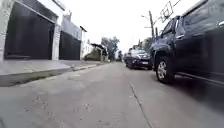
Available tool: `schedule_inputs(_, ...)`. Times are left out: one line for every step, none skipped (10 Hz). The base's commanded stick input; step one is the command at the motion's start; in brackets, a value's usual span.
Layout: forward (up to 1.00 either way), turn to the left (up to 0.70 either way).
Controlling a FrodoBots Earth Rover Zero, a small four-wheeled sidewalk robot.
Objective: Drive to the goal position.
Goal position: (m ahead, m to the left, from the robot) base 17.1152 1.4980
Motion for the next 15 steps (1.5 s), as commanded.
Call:
schedule_inputs(1.00, -0.09)
schedule_inputs(1.00, 0.01)
schedule_inputs(1.00, 0.00)
schedule_inputs(1.00, 0.00)
schedule_inputs(1.00, 0.09)
schedule_inputs(1.00, 0.03)
schedule_inputs(1.00, 0.00)
schedule_inputs(1.00, 0.00)
schedule_inputs(1.00, 0.00)
schedule_inputs(1.00, 0.00)
schedule_inputs(1.00, 0.00)
schedule_inputs(1.00, 0.00)
schedule_inputs(1.00, 0.00)
schedule_inputs(1.00, 0.00)
schedule_inputs(1.00, 0.00)
